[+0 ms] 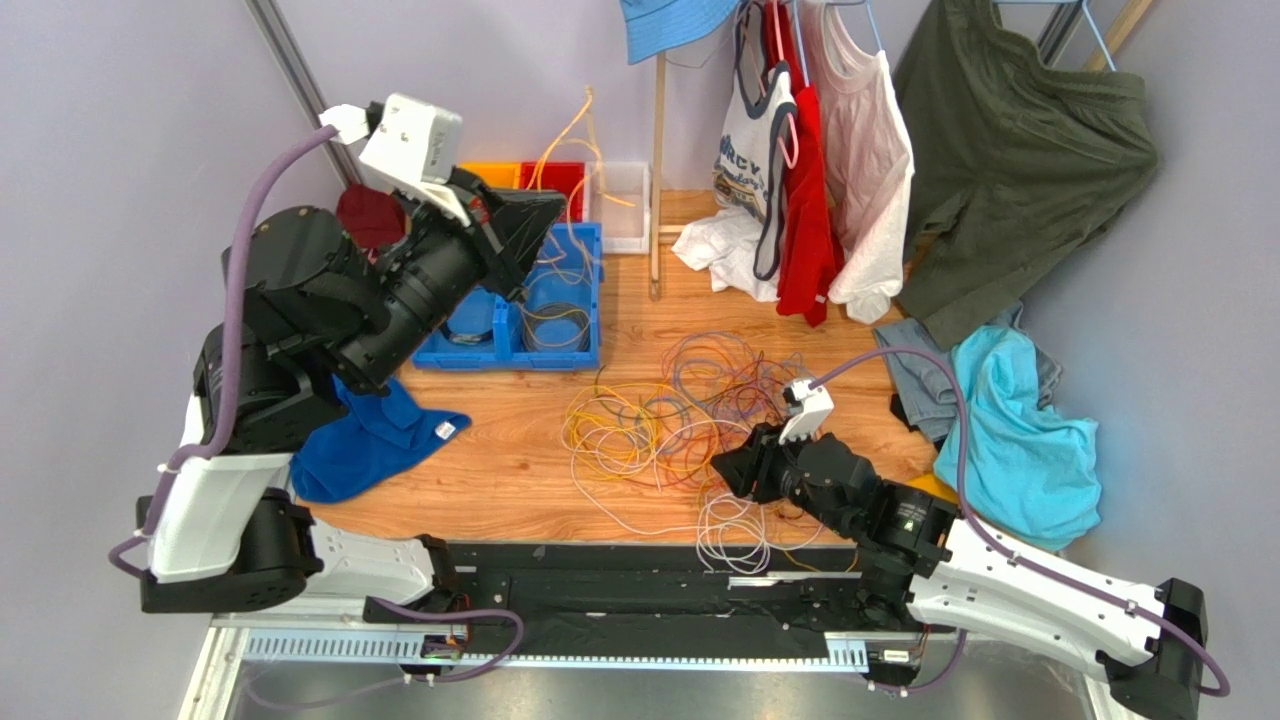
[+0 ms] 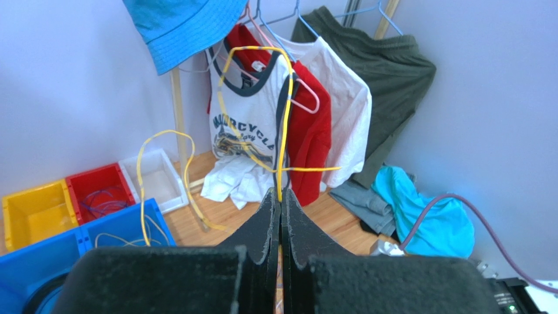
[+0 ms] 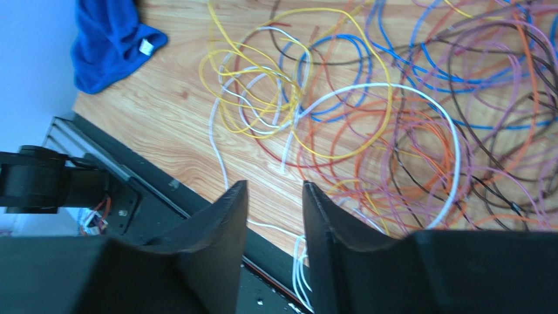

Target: Untangle the cables

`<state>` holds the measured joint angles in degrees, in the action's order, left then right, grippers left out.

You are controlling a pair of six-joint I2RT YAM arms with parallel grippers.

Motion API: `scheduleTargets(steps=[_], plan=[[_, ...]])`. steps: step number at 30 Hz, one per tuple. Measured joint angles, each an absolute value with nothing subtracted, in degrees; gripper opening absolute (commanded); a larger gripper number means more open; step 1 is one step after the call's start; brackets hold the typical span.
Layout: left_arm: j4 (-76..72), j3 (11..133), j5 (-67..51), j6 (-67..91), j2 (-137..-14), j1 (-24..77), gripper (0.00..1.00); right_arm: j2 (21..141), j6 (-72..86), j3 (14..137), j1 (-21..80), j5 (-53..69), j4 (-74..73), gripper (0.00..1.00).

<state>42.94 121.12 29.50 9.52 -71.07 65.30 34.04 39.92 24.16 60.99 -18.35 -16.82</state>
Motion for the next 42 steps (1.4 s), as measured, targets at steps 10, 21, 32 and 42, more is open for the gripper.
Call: scheduleTargets(steps=[10,21,32,42], plan=[[47.4,116.9,31.1,8.8,-72.9,65.3,0.0,39.0,36.2,26.4,61.0,-15.9,-10.0,0.45],[49.5,96.1,31.5,14.3,-72.1,50.5,0.0,30.1,37.4,23.6,61.0,-17.1,-12.5,0.44],[44.6,96.3,23.7,15.5,-78.0,37.3,0.0,28.4,37.6,23.6,61.0,-18.5,-14.7,0.43],[38.7,98.9,17.9,16.7,-91.8,27.9,0.0,29.6,37.0,23.6,61.0,-18.9,-15.6,0.43]])
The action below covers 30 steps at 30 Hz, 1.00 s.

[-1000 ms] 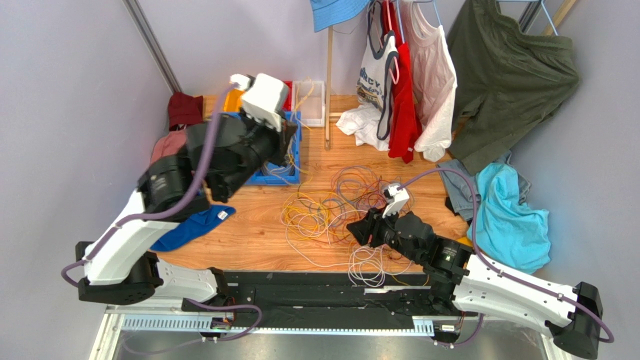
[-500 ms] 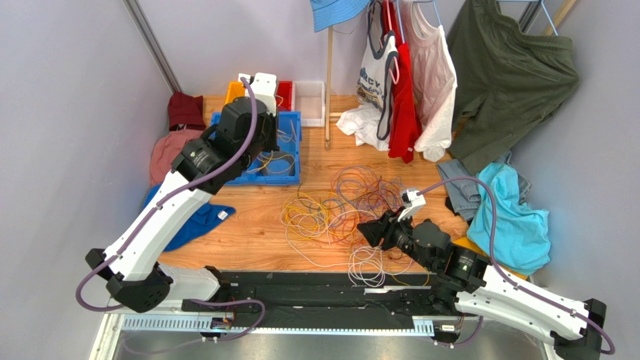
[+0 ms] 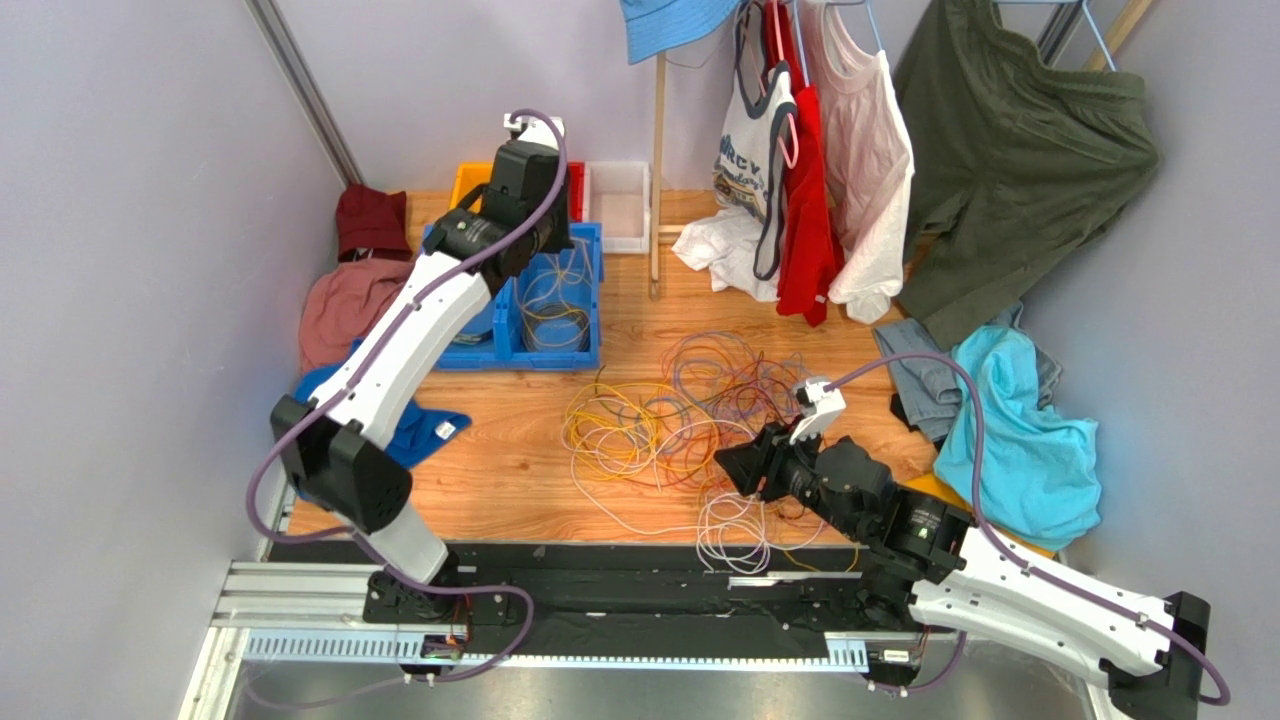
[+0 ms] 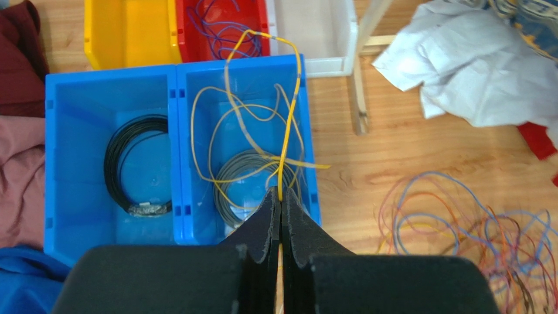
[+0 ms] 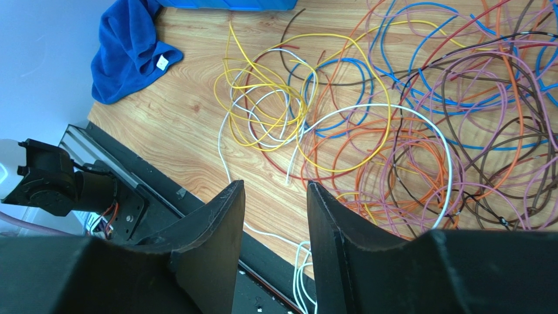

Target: Untangle the cables

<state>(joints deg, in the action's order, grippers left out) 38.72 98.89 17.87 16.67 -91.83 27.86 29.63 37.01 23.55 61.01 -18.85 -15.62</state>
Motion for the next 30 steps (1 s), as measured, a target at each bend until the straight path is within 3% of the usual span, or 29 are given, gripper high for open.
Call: scheduleTargets(steps=[11,13,14,17,18,19,25,30], plan=[[34.1,101.1,15.9,17.8,-103.1,23.1,0.0,29.6,35.1,23.6,61.0,-20.7,-16.1,0.43],[33.8,101.1,15.5,18.0,-104.3,23.1,0.23,29.6,34.9,23.6,61.0,-20.8,-16.1,0.43],[33.9,101.1,15.4,18.0,-104.8,23.2,0.44,29.6,34.8,23.6,61.0,-20.9,-16.2,0.43],[34.0,100.8,15.4,18.5,-105.2,23.2,0.78,29.6,34.7,23.5,61.0,-20.9,-16.6,0.43],[34.0,100.7,15.5,18.2,-104.9,23.2,0.93,29.5,34.7,23.5,61.0,-20.9,-16.8,0.43],[34.0,100.5,15.7,18.3,-104.6,23.2,0.97,29.4,34.7,23.6,61.0,-21.0,-17.0,0.43],[34.8,98.0,18.5,18.6,-96.9,23.2,0.98,28.2,34.7,23.6,61.0,-21.0,-17.3,0.42],[32.0,85.3,16.8,20.6,-79.7,24.9,0.89,27.4,34.9,23.5,61.0,-21.0,-17.3,0.42]])
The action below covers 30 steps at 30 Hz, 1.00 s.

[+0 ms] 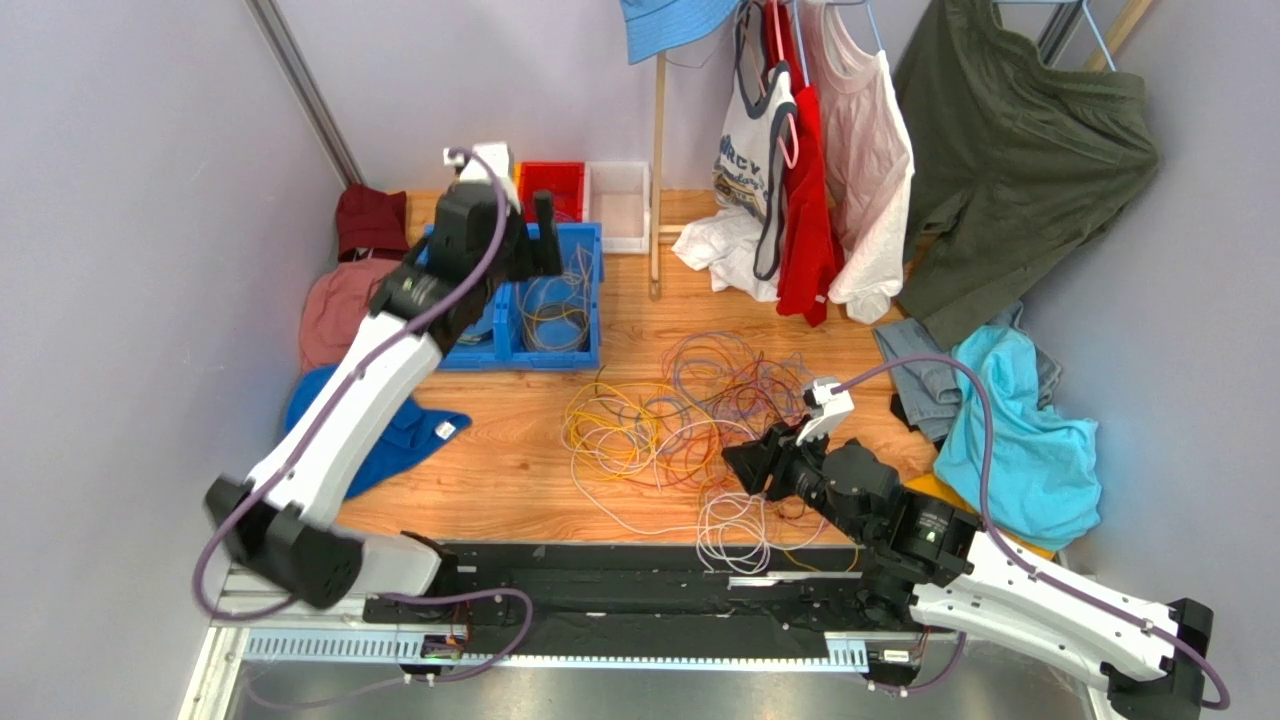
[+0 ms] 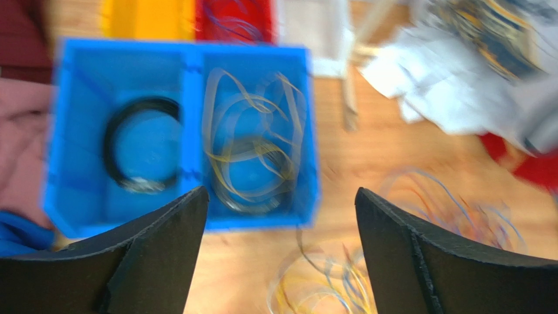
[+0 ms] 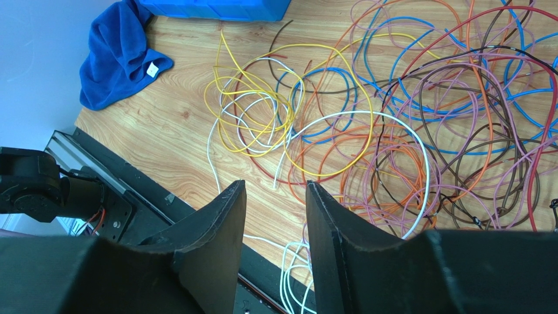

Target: Untangle the cables

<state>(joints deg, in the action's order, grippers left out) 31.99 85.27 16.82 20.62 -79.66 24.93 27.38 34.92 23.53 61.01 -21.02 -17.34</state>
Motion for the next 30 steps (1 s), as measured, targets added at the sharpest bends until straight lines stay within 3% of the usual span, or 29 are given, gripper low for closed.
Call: scheduleTargets(steps=[5,12,16,25,29,30], plan=[[26.5,66.6,13.5,24.7,-66.1,37.8,0.86,27.3,35.2,23.5,61.0,-21.1,-17.3,0.42],[20.1,46.9,9.3,31.5,-67.4,48.1,0.95,28.4,36.3,23.5,61.0,-20.9,-17.3,0.41],[16.5,43.7,8.1,35.7,-67.5,48.9,0.99,29.1,37.0,23.5,61.0,-20.9,-17.3,0.41],[7.5,42.2,8.6,42.5,-72.4,49.9,0.99,30.5,37.7,23.5,61.0,-20.9,-17.3,0.41],[7.5,45.7,10.2,42.7,-80.4,49.9,0.8,30.5,37.7,23.5,61.0,-20.9,-17.3,0.41],[7.5,46.8,10.6,42.6,-82.3,49.9,0.67,30.4,37.7,23.5,61.0,-20.9,-17.3,0.41]])
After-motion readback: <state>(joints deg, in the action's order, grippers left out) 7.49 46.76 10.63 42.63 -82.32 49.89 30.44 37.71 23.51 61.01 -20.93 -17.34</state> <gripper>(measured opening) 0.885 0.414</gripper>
